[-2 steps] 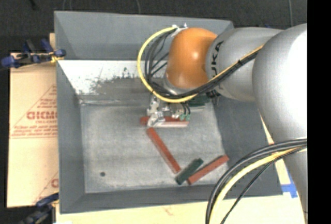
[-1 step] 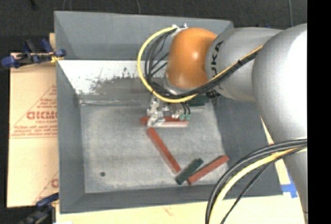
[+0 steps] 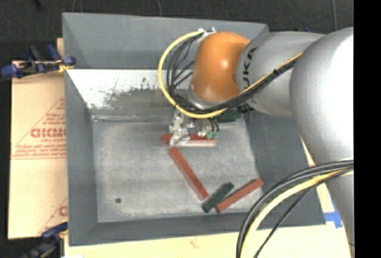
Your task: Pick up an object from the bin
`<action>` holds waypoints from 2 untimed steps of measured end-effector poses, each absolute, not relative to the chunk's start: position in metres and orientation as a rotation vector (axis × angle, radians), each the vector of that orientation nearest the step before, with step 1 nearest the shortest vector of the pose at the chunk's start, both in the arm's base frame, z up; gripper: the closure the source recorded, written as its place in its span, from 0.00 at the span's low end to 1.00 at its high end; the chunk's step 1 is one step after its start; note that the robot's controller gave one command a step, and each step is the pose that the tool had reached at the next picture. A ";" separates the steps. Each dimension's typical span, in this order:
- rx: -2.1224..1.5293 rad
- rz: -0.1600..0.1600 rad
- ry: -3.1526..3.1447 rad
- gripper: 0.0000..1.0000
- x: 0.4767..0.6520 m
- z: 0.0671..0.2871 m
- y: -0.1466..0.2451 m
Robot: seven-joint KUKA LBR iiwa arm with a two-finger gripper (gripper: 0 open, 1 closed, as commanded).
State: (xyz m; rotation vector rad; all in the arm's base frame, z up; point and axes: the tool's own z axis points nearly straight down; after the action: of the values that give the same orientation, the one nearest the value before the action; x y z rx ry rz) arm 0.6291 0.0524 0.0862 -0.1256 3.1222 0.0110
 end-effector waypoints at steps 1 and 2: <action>-0.124 0.011 3.122 1.00 0.629 0.086 0.052; -0.123 0.011 3.122 1.00 0.629 0.086 0.052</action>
Offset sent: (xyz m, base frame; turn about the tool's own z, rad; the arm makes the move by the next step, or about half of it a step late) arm 0.0000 0.0000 0.0000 0.0000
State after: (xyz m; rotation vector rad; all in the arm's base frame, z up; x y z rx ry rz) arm 0.6291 0.0524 0.0862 -0.1230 3.1224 0.0112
